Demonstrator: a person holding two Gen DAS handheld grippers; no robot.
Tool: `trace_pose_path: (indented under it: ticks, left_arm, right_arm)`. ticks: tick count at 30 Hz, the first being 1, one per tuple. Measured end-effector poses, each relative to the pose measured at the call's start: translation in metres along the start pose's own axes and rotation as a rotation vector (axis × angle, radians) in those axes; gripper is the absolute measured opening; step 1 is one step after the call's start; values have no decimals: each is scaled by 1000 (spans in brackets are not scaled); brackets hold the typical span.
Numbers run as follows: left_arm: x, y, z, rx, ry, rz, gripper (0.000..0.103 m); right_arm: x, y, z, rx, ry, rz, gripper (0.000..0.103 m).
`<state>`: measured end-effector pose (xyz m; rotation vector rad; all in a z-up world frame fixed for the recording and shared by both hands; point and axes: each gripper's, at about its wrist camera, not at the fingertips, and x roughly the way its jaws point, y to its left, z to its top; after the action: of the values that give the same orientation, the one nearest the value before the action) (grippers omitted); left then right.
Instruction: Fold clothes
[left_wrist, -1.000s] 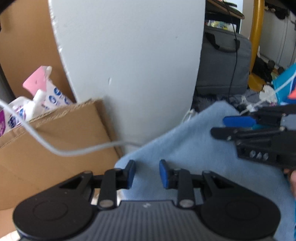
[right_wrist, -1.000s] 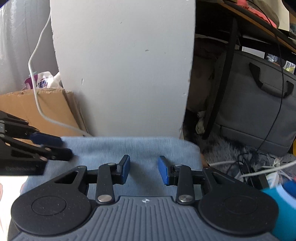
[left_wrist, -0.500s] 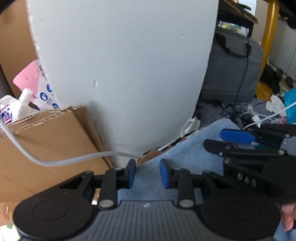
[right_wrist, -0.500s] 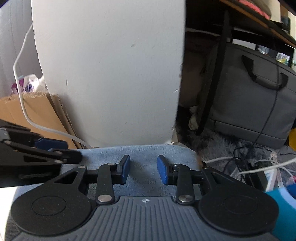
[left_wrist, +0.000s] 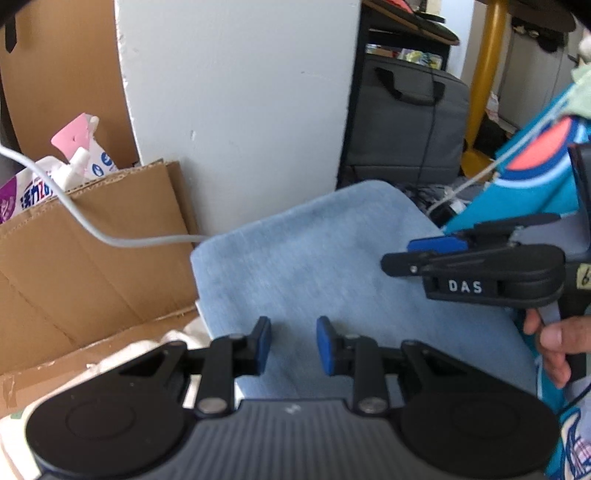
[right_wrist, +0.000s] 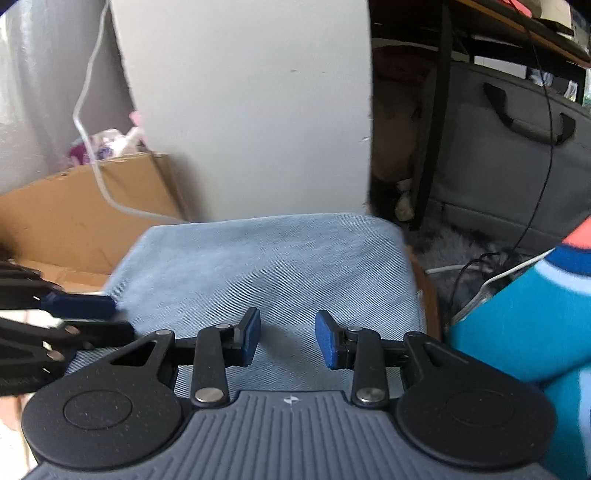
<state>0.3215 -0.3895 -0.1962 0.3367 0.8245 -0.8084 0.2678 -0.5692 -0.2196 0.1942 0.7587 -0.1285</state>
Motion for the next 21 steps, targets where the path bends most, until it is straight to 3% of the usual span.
trace_pose_path:
  ticks: [7, 11, 18, 19, 21]
  left_arm:
    - [-3, 0, -22, 9, 15, -31, 28]
    - [4, 2, -29, -1, 21, -29, 29]
    - [2, 2, -25, 1, 33, -20, 28]
    - [-2, 2, -24, -8, 41, -19, 32]
    - [-12, 1, -25, -21, 48, -13, 56]
  right_arm:
    - [-26, 34, -22, -46, 0, 96, 40]
    - [-34, 57, -45, -139, 23, 69, 42]
    - [-63, 63, -62, -96, 28, 68, 43]
    - [-67, 64, -66, -93, 27, 64, 45]
    - [-75, 63, -74, -74, 21, 57, 53]
